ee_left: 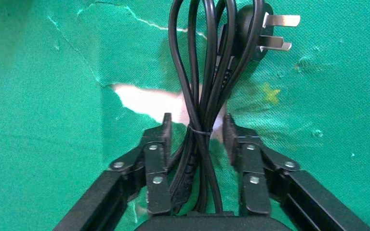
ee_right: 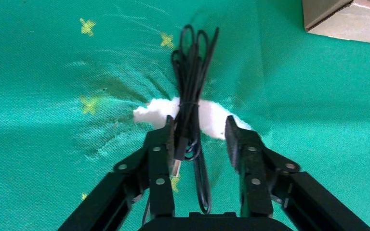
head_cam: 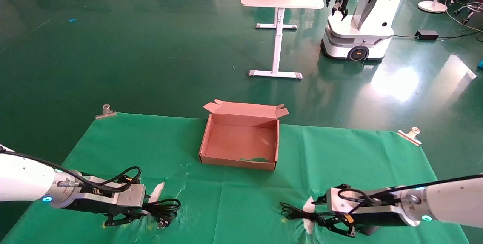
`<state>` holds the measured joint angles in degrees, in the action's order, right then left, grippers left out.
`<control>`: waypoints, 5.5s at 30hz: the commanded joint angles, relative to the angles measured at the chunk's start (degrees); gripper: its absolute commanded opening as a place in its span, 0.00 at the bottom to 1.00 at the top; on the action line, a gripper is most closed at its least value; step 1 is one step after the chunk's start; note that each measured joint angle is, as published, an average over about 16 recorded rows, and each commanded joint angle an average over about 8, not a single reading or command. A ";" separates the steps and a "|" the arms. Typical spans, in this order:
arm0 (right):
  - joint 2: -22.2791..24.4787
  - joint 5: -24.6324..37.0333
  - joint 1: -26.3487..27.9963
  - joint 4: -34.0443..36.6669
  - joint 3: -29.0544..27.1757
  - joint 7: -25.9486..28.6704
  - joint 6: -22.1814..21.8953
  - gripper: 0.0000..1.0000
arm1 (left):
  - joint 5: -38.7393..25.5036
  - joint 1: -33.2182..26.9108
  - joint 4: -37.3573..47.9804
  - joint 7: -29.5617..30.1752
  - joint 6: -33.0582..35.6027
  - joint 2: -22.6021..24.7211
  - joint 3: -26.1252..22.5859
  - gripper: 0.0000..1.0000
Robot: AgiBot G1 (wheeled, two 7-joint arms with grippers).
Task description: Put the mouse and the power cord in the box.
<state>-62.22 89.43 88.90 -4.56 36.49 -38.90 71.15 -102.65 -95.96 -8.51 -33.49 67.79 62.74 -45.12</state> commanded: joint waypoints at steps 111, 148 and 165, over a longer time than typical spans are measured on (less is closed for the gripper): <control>4.76 -20.64 19.19 -1.91 -11.93 -3.02 6.74 1.00 | 12.34 -3.58 -15.32 25.96 -20.25 15.14 -3.86 1.00; 18.44 -37.05 -9.13 -42.76 -17.13 29.04 11.52 1.00 | 41.87 19.56 -45.64 37.10 2.97 -10.97 16.21 1.00; 24.77 -44.65 -22.29 -61.74 -19.54 43.93 13.70 1.00 | 55.56 30.30 -59.70 42.27 13.78 -23.09 25.54 1.00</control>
<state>-37.50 44.84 66.72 -66.14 16.96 4.92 84.84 -47.20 -65.75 -68.09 8.74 81.48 39.75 -19.66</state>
